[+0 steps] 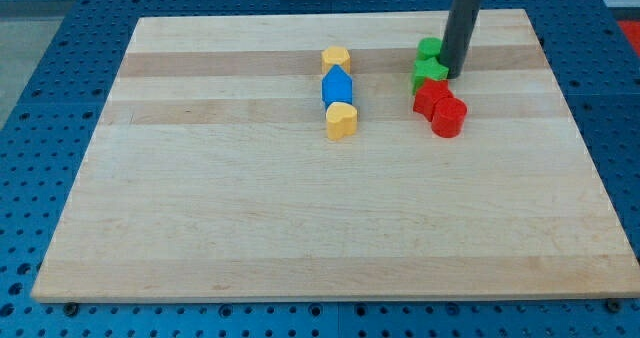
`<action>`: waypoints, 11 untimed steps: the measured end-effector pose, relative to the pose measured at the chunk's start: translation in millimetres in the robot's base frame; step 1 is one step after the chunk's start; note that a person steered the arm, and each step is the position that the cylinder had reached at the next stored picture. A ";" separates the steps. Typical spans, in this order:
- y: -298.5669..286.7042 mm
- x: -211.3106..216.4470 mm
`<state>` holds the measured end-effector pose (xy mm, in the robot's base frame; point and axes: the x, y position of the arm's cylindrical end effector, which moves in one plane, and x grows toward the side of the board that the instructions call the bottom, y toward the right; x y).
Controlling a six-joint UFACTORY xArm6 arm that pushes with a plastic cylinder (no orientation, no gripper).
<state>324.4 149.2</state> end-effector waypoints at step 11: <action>-167.0 34.2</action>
<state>358.6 -17.8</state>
